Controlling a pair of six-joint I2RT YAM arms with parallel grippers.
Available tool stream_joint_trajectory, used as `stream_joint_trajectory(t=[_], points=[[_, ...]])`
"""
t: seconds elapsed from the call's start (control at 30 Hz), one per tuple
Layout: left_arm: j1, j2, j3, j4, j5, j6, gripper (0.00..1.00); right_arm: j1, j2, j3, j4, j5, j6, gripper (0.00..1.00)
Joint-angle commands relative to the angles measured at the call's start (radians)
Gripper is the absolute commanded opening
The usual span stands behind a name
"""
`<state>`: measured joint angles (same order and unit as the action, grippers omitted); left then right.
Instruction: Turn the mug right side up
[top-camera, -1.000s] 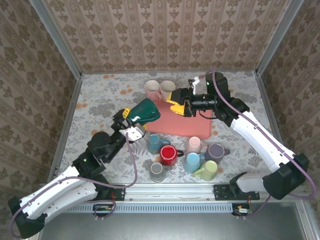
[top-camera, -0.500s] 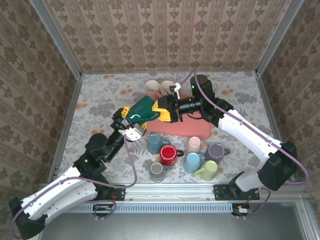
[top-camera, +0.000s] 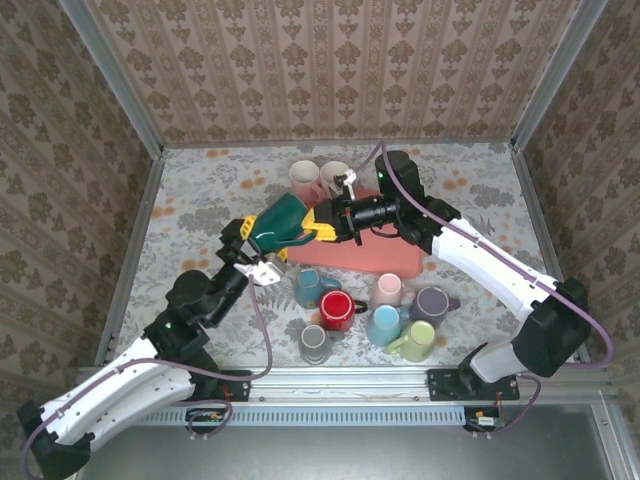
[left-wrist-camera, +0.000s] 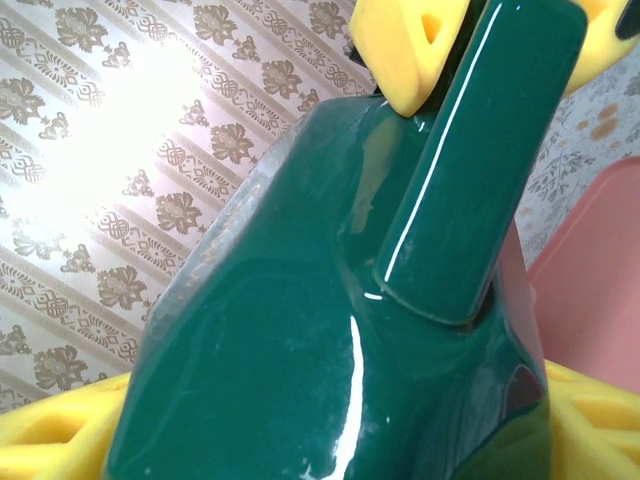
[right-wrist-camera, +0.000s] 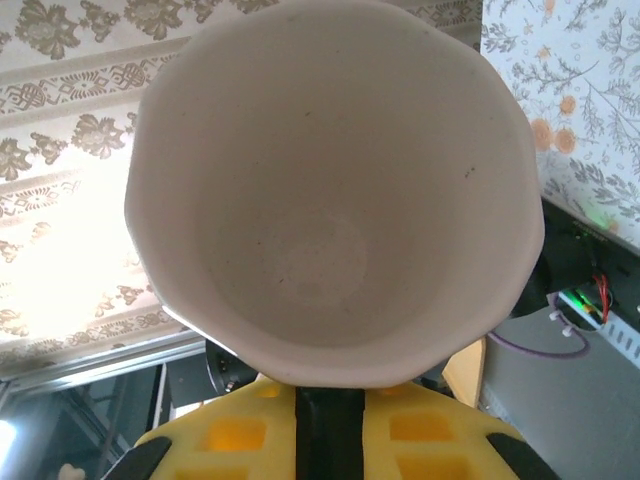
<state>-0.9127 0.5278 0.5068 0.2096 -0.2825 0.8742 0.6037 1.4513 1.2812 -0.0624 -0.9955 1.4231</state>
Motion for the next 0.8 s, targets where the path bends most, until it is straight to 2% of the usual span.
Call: stream_joint_trajectory(t=[0.0,0.07,0.27,0.37,0.57,0.67,0.77], points=[[-0.011,-0.022,0.004,0.048,0.061,0.051,0.37,0.016,0.011,0.0,0.064,0.02,0.02,0.02],[-0.011,-0.02,0.004,0.029,0.056,0.055,0.45,0.016,0.009,-0.006,0.071,0.026,0.026,0.0],[-0.01,-0.037,-0.019,0.027,0.025,0.023,0.85,0.015,-0.004,-0.015,0.094,0.046,0.042,0.0],[-0.01,-0.042,-0.025,0.006,0.02,-0.016,0.98,0.009,-0.015,-0.014,0.091,0.06,0.042,0.0],[-0.009,-0.076,-0.031,-0.04,-0.013,-0.103,1.0,-0.027,-0.052,-0.036,0.036,0.11,-0.003,0.0],[-0.007,-0.09,-0.018,-0.103,-0.025,-0.158,1.0,-0.066,-0.115,-0.048,-0.058,0.177,-0.09,0.0],[-0.003,-0.081,0.023,-0.159,-0.106,-0.271,1.0,-0.116,-0.169,-0.038,-0.217,0.284,-0.231,0.0]])
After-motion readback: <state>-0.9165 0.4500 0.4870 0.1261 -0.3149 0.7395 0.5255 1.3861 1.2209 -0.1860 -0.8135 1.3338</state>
